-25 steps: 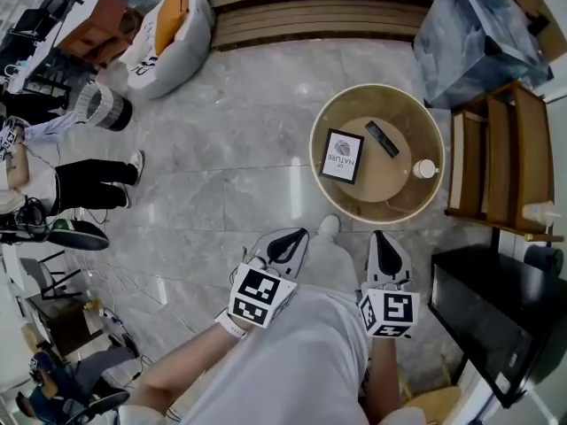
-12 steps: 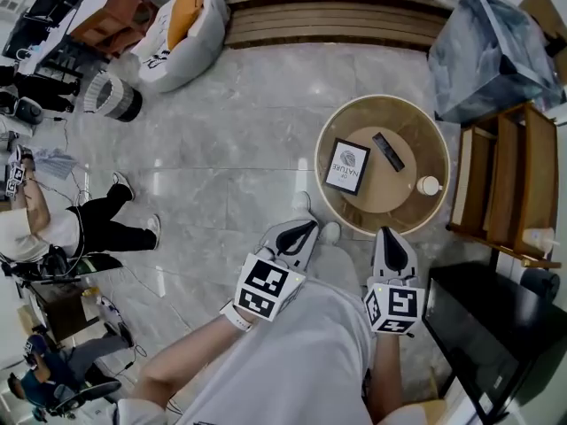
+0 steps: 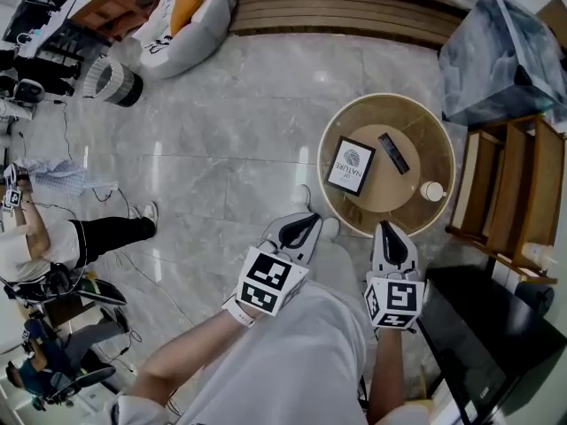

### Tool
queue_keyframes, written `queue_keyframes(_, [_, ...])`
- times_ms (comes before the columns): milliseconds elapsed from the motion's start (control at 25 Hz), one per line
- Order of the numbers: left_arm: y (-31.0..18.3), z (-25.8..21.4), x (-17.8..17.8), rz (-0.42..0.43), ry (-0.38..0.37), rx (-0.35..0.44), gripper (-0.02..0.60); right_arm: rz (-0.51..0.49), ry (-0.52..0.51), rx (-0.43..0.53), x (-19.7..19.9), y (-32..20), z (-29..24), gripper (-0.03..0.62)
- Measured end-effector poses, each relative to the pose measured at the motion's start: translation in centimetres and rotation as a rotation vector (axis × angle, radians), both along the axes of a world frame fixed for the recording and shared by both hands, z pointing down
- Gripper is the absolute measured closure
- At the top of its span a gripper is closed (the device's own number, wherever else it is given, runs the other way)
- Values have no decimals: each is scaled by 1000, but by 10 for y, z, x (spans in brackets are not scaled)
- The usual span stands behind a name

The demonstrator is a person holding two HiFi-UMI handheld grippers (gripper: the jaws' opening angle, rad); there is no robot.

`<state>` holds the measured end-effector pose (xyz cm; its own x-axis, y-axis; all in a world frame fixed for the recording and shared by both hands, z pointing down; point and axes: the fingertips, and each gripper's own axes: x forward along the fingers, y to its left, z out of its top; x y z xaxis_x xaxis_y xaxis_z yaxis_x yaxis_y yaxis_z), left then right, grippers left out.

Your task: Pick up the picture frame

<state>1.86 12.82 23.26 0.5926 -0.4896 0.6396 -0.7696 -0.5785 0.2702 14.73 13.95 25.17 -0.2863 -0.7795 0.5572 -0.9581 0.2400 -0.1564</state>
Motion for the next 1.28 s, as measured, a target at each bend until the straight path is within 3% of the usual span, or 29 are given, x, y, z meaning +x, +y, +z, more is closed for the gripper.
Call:
queue_keyframes(520, [-71, 105, 11, -80, 12, -125, 577, -122, 58, -117, -3, -95, 110, 583])
queue_keyframes(640, [-91, 133, 9, -101, 17, -141, 577, -170, 74, -130, -12, -119, 138, 534])
queue_keyframes(840, [-123, 183, 4, -130, 20, -167, 577, -241, 148, -166, -21, -155, 193, 507])
queue_keyframes(1040, [-139, 228, -3, -137, 26, -204, 577, -272, 153, -243, -30, -181, 248, 499])
queue_keyframes(1280, [-154, 286, -12, -144, 28, -245, 577, -345, 232, -316, -34, -206, 320, 497])
